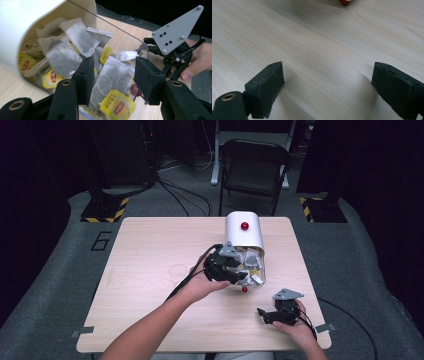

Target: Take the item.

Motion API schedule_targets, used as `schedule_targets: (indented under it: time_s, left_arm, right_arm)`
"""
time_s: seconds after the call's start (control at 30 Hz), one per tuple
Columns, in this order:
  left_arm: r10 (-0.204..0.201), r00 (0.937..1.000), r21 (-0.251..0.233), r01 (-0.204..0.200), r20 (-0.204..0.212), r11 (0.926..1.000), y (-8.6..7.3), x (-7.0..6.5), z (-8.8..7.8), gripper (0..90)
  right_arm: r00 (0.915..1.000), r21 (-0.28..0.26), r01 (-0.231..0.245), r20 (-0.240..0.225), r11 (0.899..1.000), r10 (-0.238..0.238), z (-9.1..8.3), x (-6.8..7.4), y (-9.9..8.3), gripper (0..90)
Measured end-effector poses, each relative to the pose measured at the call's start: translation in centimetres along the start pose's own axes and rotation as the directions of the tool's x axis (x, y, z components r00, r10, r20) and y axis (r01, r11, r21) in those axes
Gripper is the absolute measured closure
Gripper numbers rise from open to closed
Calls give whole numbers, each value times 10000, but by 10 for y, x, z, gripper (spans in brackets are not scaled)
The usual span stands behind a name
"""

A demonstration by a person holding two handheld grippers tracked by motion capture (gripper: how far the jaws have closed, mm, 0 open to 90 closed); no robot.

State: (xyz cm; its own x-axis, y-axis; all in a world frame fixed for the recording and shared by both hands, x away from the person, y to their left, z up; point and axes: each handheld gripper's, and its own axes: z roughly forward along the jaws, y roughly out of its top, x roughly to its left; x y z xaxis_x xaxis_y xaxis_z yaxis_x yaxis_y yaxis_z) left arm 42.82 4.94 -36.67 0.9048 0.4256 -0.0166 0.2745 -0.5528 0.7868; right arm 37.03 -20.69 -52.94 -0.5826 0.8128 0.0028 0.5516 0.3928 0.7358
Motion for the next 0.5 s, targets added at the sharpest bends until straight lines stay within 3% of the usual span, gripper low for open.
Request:
schedule_targets:
  time_s: [0.37,0.5]
  left_arm:
    - [-38,9998,86,36,172,10000,6,-3,15,492]
    - [139,9998,257,-143,150,9996,7,-3,16,492]
  right_arm:
    - [10000,5,-7,-6,10000,7,0,0,0,102]
    - [10000,13,-11,-5,10000,11,0,0,0,102]
